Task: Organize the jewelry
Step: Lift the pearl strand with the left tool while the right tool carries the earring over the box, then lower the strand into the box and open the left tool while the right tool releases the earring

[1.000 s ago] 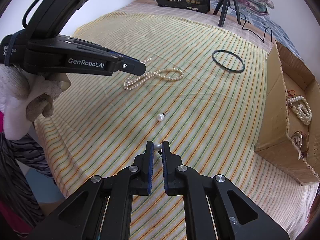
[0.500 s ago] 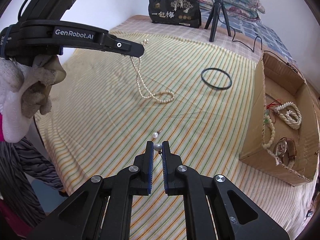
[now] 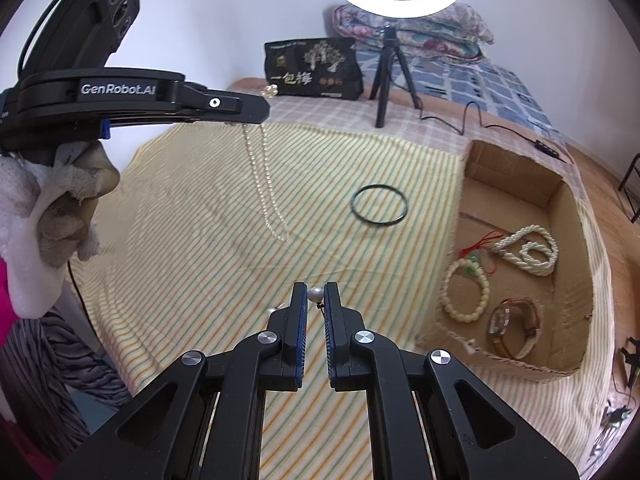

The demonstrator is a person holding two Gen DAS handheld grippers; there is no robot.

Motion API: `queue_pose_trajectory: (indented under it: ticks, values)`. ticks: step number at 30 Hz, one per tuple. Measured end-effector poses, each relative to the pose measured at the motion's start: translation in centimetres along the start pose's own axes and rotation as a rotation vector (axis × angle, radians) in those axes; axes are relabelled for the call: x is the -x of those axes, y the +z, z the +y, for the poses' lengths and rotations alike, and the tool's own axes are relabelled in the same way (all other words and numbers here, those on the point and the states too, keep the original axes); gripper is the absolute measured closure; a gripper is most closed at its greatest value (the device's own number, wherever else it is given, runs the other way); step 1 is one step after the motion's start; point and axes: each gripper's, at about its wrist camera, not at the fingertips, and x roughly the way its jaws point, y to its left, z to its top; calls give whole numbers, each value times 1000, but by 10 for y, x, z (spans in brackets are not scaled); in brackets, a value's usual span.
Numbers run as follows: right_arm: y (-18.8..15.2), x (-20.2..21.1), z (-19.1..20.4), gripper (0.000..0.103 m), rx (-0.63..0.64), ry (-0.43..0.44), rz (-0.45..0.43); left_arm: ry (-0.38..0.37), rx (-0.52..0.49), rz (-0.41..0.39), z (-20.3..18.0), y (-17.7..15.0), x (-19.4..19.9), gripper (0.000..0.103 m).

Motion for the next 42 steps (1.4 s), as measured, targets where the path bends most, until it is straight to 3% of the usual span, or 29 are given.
queue_pose_trajectory:
  ticks: [18, 35, 42]
  values:
    - [7, 25, -63, 96, -133, -68, -73, -89, -34, -75, -47, 52, -8, 97]
    - [6, 16, -103, 96, -211, -84, -58, -164, -103, -65, -115, 103, -76, 97]
    - [3, 9, -118, 96, -249, -83, -40, -189, -84, -44, -122, 114, -110, 97]
